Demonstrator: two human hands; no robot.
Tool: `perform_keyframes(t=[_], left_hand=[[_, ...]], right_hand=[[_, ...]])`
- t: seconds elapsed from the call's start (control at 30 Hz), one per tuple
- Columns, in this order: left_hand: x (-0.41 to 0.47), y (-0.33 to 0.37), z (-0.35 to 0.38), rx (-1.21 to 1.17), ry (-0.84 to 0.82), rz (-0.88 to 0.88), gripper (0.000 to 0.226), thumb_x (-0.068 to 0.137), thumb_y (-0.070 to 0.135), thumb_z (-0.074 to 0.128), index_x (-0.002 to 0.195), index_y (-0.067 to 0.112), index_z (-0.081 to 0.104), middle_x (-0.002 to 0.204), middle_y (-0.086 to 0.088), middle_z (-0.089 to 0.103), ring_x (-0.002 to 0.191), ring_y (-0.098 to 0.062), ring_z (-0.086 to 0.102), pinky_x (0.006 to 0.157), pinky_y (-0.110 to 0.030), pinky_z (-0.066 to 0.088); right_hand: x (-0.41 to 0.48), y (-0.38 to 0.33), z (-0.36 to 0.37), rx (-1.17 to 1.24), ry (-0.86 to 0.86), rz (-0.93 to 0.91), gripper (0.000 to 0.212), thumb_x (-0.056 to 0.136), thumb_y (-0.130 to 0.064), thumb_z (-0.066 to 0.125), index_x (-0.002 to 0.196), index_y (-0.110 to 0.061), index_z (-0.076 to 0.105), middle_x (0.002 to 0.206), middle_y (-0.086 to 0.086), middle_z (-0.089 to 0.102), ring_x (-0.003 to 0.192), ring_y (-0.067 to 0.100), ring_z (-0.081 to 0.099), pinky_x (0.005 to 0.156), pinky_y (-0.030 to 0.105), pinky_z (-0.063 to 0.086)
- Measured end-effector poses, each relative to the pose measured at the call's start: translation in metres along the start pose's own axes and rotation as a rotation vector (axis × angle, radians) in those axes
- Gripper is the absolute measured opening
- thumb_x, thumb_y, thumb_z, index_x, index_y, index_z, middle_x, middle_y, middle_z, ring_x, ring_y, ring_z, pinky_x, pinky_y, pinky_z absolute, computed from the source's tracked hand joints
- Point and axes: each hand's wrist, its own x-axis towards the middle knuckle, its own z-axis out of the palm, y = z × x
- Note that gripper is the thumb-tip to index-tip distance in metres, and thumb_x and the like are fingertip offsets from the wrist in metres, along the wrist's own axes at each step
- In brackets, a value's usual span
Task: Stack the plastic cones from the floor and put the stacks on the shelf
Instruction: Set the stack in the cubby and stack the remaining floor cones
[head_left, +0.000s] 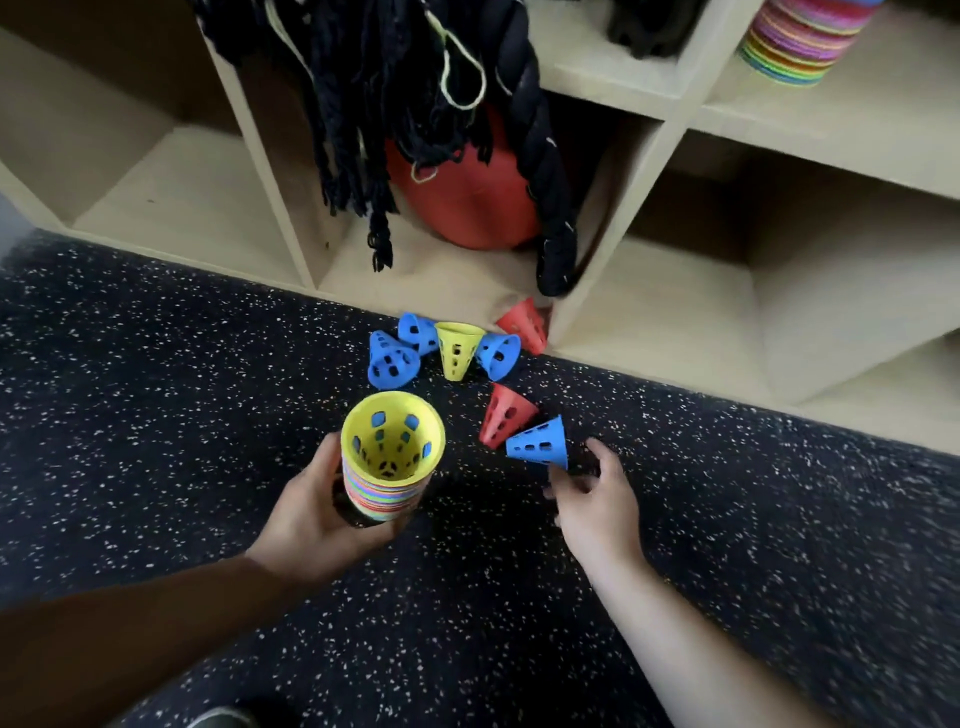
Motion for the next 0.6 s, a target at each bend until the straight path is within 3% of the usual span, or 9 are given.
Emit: perform_keyframes(t=[0.1, 0.17, 0.3, 0.4, 0.47, 0.53, 0.6], left_hand=[[0.004, 0.001, 0.003, 0.026, -0.034, -0.018, 0.070, 0.047, 0.051, 0.077, 0.109, 0.044, 0.045, 0.102, 0.041, 0.062, 0.095, 0.015, 0.062, 0.078, -0.001, 0.044], [0.008, 0.003, 0.004, 0.054, -0.035, -0.023, 0.071, 0.048, 0.051, 0.078, 0.111, 0.046, 0.045, 0.103, 0.040, 0.063, 0.095, 0.012, 0.063, 0.077, -0.002, 0.045], [0.016, -0.002, 0.004, 0.116, -0.031, -0.019, 0.074, 0.055, 0.036, 0.091, 0.114, 0.046, 0.046, 0.108, 0.032, 0.065, 0.098, 0.005, 0.065, 0.080, -0.008, 0.049], [0.022, -0.011, 0.002, 0.152, -0.028, -0.021, 0.075, 0.061, 0.024, 0.094, 0.115, 0.044, 0.047, 0.110, 0.029, 0.065, 0.102, 0.003, 0.065, 0.086, -0.013, 0.051], [0.024, -0.014, 0.003, 0.153, -0.028, -0.030, 0.076, 0.061, 0.019, 0.094, 0.118, 0.040, 0.048, 0.108, 0.027, 0.067, 0.100, 0.003, 0.066, 0.085, -0.014, 0.052], [0.025, -0.016, 0.004, 0.141, -0.028, -0.040, 0.077, 0.061, 0.017, 0.094, 0.121, 0.035, 0.049, 0.105, 0.022, 0.069, 0.098, 0.003, 0.067, 0.082, -0.013, 0.053], [0.025, -0.017, 0.004, 0.138, -0.027, -0.044, 0.075, 0.060, 0.018, 0.094, 0.120, 0.034, 0.050, 0.103, 0.018, 0.070, 0.096, 0.002, 0.068, 0.080, -0.013, 0.053]], right_hand=[[0.020, 0.003, 0.016, 0.238, 0.023, 0.176, 0.057, 0.093, -0.030, 0.066, 0.144, -0.026, 0.042, 0.085, 0.005, 0.076, 0.049, 0.014, 0.058, 0.040, 0.024, 0.043], [0.029, 0.000, 0.026, 0.337, 0.046, 0.242, 0.040, 0.095, -0.025, 0.065, 0.133, -0.019, 0.054, 0.086, 0.009, 0.075, 0.049, 0.015, 0.059, 0.040, 0.024, 0.045], [0.025, -0.006, 0.031, 0.329, 0.091, 0.183, 0.021, 0.095, -0.022, 0.063, 0.113, -0.012, 0.066, 0.078, 0.006, 0.072, 0.049, 0.012, 0.060, 0.045, 0.027, 0.051], [-0.001, -0.018, 0.016, 0.237, 0.123, -0.039, 0.014, 0.094, -0.028, 0.064, 0.105, -0.021, 0.068, 0.079, 0.003, 0.071, 0.052, 0.012, 0.062, 0.057, 0.037, 0.057], [-0.027, -0.035, 0.001, 0.225, 0.092, -0.258, 0.006, 0.093, -0.027, 0.065, 0.098, -0.029, 0.067, 0.079, 0.003, 0.069, 0.061, 0.022, 0.061, 0.062, 0.039, 0.056], [-0.053, -0.058, -0.013, 0.287, 0.033, -0.459, 0.007, 0.091, -0.026, 0.068, 0.095, -0.032, 0.067, 0.075, 0.000, 0.067, 0.064, 0.026, 0.059, 0.060, 0.029, 0.053], [-0.069, -0.078, -0.020, 0.345, -0.038, -0.620, 0.008, 0.087, -0.031, 0.068, 0.095, -0.031, 0.067, 0.078, -0.004, 0.069, 0.063, 0.019, 0.060, 0.059, 0.021, 0.050]])
